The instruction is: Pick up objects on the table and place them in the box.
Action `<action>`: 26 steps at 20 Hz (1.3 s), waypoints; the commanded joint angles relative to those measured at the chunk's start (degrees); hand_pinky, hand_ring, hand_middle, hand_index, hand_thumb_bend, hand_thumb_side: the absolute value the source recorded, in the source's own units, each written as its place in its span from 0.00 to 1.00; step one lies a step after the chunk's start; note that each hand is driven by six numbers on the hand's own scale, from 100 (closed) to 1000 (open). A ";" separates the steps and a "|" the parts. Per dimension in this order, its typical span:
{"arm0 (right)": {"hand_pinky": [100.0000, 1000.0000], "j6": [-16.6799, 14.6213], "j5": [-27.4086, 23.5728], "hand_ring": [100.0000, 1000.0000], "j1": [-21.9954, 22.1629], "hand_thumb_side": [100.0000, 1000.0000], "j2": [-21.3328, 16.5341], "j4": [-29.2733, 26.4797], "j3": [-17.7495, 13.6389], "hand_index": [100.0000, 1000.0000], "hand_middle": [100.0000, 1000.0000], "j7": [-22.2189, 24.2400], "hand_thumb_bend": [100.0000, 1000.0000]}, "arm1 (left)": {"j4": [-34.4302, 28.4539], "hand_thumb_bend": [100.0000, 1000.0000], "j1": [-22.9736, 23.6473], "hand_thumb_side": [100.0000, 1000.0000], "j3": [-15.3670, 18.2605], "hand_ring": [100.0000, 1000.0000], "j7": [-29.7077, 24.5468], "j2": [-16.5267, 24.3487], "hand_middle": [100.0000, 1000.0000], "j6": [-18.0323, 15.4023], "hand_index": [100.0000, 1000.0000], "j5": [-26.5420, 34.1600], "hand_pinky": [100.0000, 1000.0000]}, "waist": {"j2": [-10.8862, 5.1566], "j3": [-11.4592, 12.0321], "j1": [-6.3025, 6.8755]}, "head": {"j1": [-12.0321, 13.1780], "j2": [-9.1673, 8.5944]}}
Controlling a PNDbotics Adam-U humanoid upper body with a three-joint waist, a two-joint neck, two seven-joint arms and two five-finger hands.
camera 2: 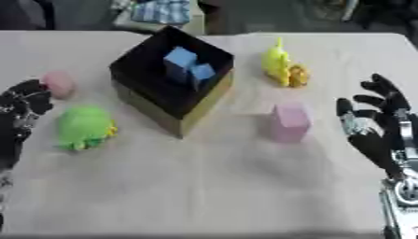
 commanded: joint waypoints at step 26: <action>0.58 -0.12 0.17 0.74 0.00 0.36 -1.98 -0.74 0.20 0.92 0.79 0.42 0.26 | 5.54 0.50 -22.95 0.33 -17.24 0.80 -16.38 32.59 0.77 -2.39 0.90 -19.14 0.82 | -2.08 -1.29 1.53 | -0.18 0.31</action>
